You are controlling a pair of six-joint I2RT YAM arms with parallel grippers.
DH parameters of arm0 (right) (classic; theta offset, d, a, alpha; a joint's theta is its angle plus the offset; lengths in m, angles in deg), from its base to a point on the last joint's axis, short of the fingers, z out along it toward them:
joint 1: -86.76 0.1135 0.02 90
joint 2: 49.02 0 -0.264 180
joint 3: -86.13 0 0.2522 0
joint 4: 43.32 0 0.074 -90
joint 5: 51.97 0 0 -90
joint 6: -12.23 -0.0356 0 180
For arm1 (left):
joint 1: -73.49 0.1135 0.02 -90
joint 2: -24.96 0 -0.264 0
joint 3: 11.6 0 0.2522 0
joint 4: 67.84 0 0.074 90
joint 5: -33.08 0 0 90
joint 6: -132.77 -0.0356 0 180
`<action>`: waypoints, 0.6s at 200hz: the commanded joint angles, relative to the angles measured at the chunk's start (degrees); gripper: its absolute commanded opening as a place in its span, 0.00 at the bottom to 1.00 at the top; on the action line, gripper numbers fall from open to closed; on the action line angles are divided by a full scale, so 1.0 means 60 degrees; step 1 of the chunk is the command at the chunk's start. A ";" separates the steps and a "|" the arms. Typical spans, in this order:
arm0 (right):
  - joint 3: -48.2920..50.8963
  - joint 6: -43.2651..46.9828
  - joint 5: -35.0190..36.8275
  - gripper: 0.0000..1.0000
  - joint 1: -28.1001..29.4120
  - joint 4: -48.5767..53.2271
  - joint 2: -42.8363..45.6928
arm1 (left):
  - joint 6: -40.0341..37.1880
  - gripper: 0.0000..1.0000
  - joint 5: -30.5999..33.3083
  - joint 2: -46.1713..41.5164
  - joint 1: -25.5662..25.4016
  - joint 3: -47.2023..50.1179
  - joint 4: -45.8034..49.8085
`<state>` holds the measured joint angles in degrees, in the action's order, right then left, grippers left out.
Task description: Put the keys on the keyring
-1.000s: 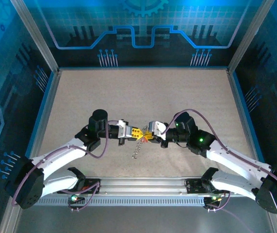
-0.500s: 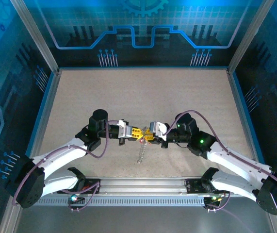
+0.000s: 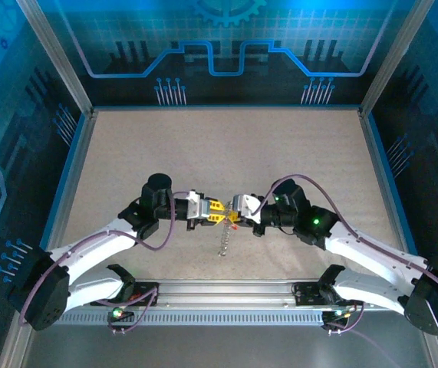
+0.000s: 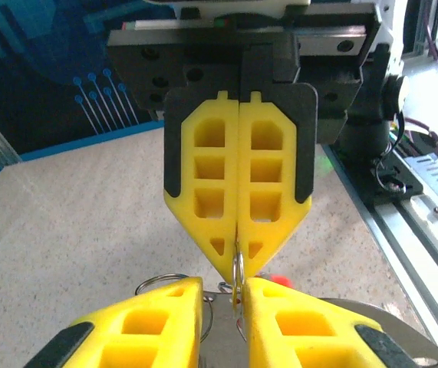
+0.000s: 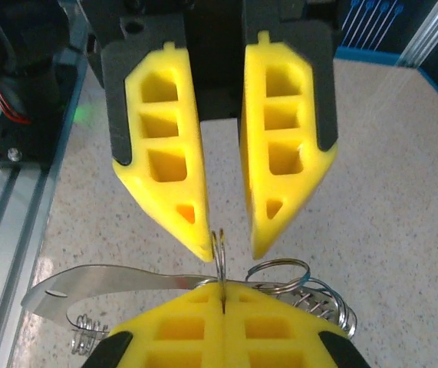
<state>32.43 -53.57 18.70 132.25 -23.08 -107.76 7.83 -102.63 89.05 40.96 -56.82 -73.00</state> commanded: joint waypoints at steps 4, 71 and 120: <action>-0.0728 0.0433 0.1004 0.00 0.0382 0.0817 -0.0263 | -0.0622 0.22 0.0498 -0.0141 -0.0066 -0.0378 0.0922; -0.1507 0.0854 0.2157 0.00 0.1036 0.1463 -0.1092 | -0.0944 0.16 0.0770 -0.0076 -0.0196 -0.0557 0.1523; -0.1318 0.0710 0.1889 0.00 0.0956 0.1125 -0.0846 | -0.1266 0.00 0.1007 -0.0065 -0.0261 -0.0695 0.2039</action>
<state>24.99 -49.39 31.40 137.83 -14.49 -114.69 2.17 -97.15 88.99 39.98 -58.81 -63.44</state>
